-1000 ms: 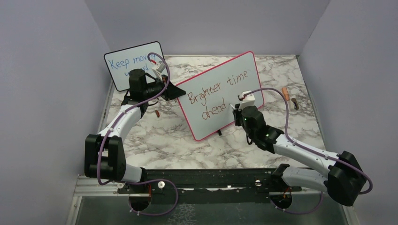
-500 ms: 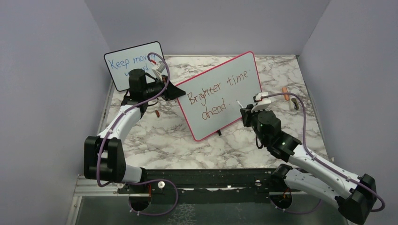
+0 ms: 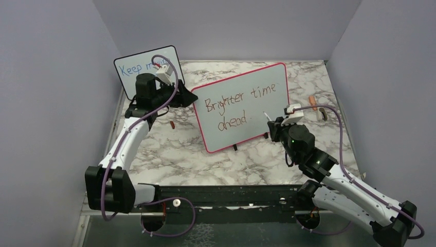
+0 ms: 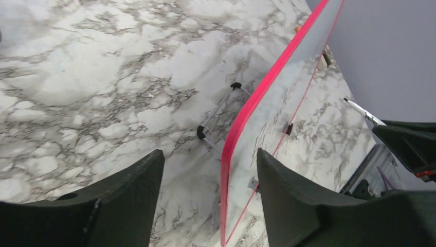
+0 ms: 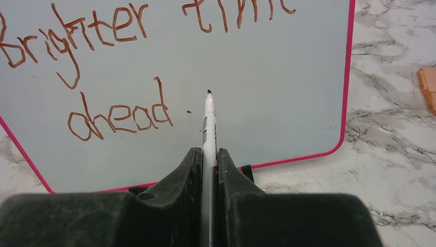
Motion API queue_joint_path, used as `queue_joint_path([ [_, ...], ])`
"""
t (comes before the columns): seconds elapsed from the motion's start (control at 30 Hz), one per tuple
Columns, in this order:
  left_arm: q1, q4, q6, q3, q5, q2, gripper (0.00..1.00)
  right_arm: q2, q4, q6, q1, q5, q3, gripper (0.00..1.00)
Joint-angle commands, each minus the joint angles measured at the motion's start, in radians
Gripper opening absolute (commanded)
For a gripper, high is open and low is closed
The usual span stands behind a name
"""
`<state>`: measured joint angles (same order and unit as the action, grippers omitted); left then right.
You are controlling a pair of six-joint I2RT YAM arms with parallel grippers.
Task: Write a sentence on the whiteboard
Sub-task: Write a sentence on the whiteboard, then close the whiteboard marker at the center of the board.
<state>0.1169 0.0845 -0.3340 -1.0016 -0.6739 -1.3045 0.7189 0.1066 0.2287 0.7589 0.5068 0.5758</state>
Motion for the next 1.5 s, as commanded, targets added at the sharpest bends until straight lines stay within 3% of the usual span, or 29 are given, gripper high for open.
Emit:
queue_joint_path([
  [0.0,-0.009,0.165,0.022,-0.077,0.212,0.095,0.72,-0.029,0.021,0.011,-0.004,0.02,0.013,0.01],
  [0.23,-0.016,0.314,-0.028,-0.055,0.401,0.156,0.99,-0.073,0.024,0.014,-0.004,0.015,0.003,0.01],
  [0.53,-0.037,0.415,-0.119,0.061,0.599,0.183,0.99,-0.149,0.024,0.021,-0.004,0.009,-0.019,0.01],
  [0.9,-0.04,0.444,-0.148,0.039,0.616,-0.118,0.95,-0.177,0.008,0.023,-0.004,-0.02,-0.033,0.01],
  [1.13,-0.04,0.46,-0.161,-0.076,0.742,-0.323,0.78,-0.182,0.005,0.02,-0.004,-0.03,-0.033,0.01],
  [1.47,-0.04,0.495,-0.137,-0.206,0.748,-0.479,0.42,-0.167,0.003,0.014,-0.003,-0.021,-0.025,0.01],
])
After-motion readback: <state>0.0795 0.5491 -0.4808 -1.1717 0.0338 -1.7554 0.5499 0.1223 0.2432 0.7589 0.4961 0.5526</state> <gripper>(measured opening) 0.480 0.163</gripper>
